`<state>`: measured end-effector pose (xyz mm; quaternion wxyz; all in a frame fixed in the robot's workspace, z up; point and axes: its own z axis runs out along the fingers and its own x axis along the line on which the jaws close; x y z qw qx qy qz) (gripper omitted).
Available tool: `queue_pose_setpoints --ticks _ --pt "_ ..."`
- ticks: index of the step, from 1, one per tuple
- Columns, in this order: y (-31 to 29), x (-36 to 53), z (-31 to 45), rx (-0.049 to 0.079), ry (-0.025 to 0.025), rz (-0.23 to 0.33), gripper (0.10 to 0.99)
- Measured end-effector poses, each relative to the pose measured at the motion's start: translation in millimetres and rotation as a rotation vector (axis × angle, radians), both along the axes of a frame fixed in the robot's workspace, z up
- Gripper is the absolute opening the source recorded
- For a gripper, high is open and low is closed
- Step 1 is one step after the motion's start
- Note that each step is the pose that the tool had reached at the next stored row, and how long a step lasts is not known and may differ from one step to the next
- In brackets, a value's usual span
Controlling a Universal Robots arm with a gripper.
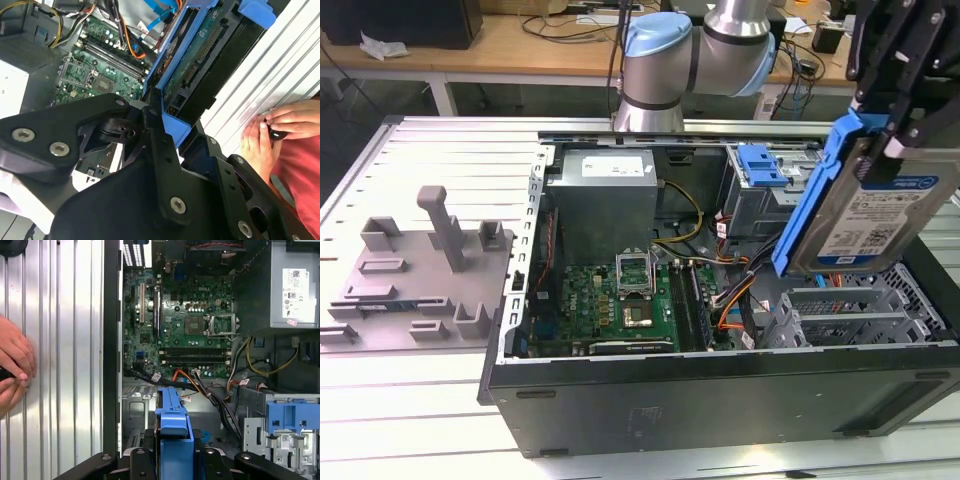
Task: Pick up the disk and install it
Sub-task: 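Insert the disk into the insertion slot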
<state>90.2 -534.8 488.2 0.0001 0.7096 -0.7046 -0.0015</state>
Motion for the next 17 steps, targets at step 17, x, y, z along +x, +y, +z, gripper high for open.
queue_pose_setpoints --ticks 17 --pt "-2.4 19.0 -4.2 -0.001 0.0 0.0 0.365"
